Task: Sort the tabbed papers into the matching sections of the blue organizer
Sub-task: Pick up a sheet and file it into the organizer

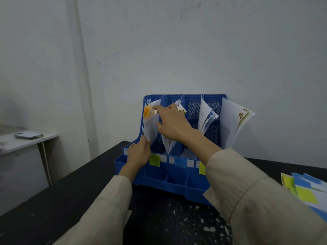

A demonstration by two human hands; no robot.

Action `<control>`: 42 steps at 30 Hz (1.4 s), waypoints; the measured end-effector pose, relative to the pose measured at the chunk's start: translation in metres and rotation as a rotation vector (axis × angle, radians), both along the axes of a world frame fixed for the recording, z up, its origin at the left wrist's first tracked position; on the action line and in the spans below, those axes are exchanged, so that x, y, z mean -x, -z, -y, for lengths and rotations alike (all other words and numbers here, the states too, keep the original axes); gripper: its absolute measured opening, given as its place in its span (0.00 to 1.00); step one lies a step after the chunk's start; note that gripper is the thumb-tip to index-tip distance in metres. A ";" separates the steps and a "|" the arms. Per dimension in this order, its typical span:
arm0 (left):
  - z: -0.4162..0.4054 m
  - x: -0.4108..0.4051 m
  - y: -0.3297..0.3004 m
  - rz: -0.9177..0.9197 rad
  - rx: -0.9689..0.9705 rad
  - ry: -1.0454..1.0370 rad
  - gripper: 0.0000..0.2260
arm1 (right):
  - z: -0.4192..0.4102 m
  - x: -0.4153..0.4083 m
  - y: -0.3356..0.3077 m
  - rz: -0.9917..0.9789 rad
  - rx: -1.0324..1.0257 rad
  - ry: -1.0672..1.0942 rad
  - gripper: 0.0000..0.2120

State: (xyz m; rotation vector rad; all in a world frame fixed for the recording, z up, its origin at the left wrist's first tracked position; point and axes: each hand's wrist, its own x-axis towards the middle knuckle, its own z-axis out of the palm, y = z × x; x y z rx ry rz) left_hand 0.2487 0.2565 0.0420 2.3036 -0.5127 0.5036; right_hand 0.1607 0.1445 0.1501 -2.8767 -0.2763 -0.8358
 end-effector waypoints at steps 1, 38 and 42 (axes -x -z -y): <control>0.001 0.003 -0.001 0.003 -0.046 -0.023 0.09 | 0.000 0.000 0.001 0.008 0.006 0.002 0.25; 0.203 0.223 0.047 0.312 -0.090 0.968 0.16 | 0.241 0.303 0.123 -0.069 -0.229 0.782 0.10; 0.203 0.218 0.066 0.157 -0.292 1.071 0.26 | 0.266 0.340 0.138 -0.296 -0.395 1.173 0.19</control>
